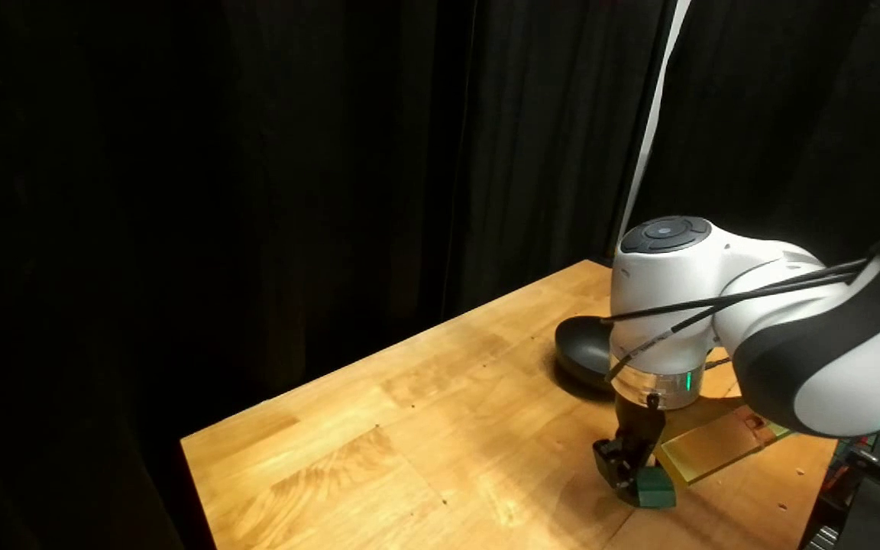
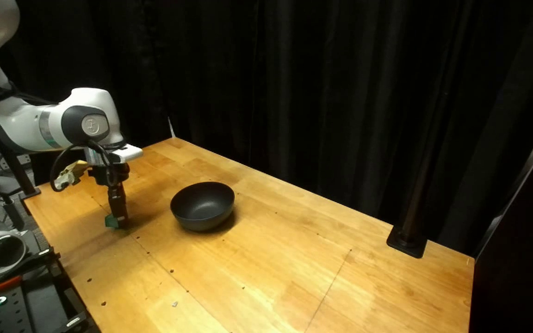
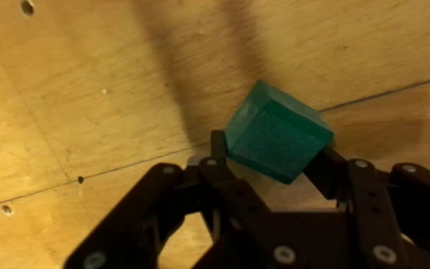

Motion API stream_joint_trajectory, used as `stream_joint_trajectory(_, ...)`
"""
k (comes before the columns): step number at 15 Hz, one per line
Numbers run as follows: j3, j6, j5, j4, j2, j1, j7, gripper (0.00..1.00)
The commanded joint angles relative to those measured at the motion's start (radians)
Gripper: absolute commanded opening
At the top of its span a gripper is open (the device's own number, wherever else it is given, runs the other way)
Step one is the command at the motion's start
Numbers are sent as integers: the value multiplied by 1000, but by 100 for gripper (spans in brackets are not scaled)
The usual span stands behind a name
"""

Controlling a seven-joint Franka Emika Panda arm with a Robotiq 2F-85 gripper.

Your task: Put the green cube in the black bowl

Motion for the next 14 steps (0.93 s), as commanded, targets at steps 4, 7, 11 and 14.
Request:
stream_joint_trajectory(4,1,-151,-66,-48,-246,4,111,28)
stream_joint_trajectory(7,-1,-122,-254,-18,-272,-25,302,28)
stream_joint_trajectory(11,6,-129,-586,54,-234,-79,603,28)
stream_joint_trajectory(14,5,-159,-802,115,-178,-116,809,28)
